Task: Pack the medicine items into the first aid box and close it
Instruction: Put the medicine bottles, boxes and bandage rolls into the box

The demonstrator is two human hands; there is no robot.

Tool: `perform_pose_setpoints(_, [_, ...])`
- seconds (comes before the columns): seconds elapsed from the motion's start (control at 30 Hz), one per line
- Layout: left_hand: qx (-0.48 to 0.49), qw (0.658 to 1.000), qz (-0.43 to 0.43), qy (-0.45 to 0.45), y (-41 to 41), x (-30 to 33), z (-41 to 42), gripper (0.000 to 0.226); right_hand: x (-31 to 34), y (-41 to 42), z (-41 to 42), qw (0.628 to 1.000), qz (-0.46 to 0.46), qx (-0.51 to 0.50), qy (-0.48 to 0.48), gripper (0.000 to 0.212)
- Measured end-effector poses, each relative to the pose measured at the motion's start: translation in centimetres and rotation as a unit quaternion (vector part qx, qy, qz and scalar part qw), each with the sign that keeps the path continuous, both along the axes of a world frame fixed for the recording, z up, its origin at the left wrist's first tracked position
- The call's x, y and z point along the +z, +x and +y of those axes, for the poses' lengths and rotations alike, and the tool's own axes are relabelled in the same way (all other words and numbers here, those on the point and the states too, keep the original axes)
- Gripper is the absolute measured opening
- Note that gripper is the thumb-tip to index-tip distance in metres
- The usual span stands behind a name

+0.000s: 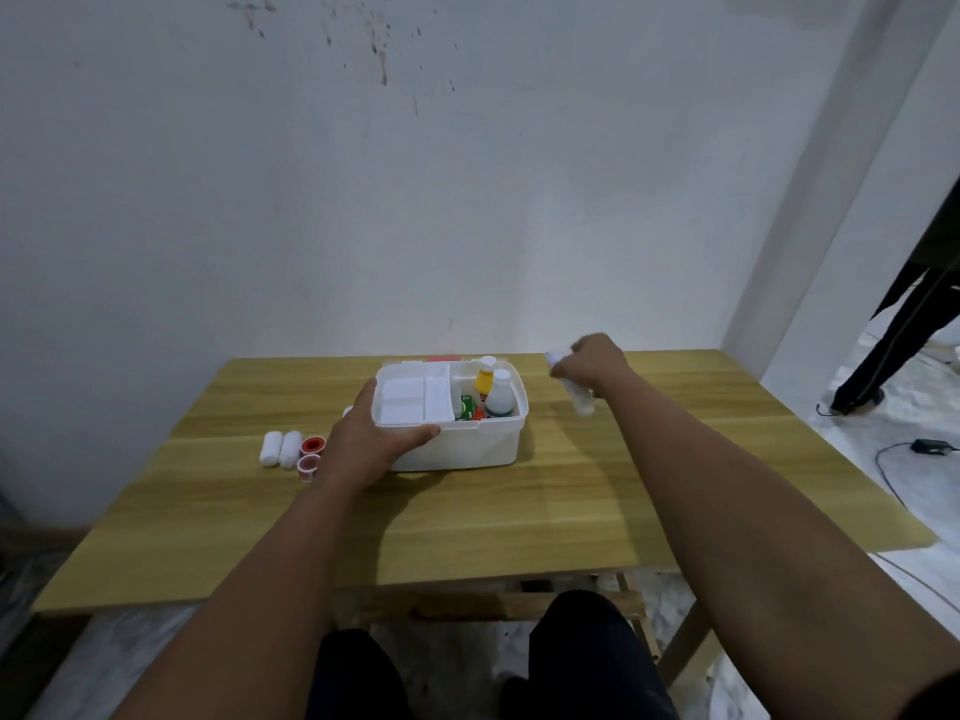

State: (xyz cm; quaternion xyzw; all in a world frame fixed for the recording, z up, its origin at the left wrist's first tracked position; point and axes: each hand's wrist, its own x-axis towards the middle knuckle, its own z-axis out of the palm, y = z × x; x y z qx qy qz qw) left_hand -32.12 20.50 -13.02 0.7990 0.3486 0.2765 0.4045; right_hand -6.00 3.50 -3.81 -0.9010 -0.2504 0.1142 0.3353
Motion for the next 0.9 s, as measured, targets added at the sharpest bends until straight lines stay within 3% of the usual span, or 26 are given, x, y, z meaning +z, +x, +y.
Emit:
perform_pose_setpoints(0.07, [-0.005, 1.000, 0.004, -0.002, 0.0, 0.0, 0.1, 0.110, 1.8, -0.9, 0.8, 0.998, 0.003, 0.018, 0.057, 0.051])
perform_pose_setpoints(0.17, [-0.009, 1.000, 0.009, -0.008, -0.1, -0.1, 0.3, 0.115, 3.6, -2.3, 1.6, 0.985, 0.085, 0.051, 0.142, 0.055])
perform_pose_setpoints(0.33, [-0.003, 1.000, 0.022, -0.022, -0.2, 0.0, 0.4, 0.130, 4.2, -4.9, 2.1, 0.980, 0.133, 0.113, 0.093, 0.036])
perform_pose_setpoints(0.6, [-0.016, 1.000, 0.014, -0.020, -0.2, 0.0, 0.3, 0.123, 0.5, -6.4, 3.4, 0.988, -0.025, 0.067, 0.140, 0.049])
perform_pose_setpoints(0.7, [-0.009, 0.999, 0.025, -0.027, -0.2, 0.0, 0.4, 0.134, -0.3, -7.2, 3.2, 0.982, -0.081, 0.067, 0.159, 0.047])
perform_pose_setpoints(0.9, [-0.009, 0.999, 0.026, -0.017, -0.2, 0.0, 0.3, 0.127, -3.0, -8.4, 2.9, 0.973, -0.141, 0.081, 0.162, 0.041])
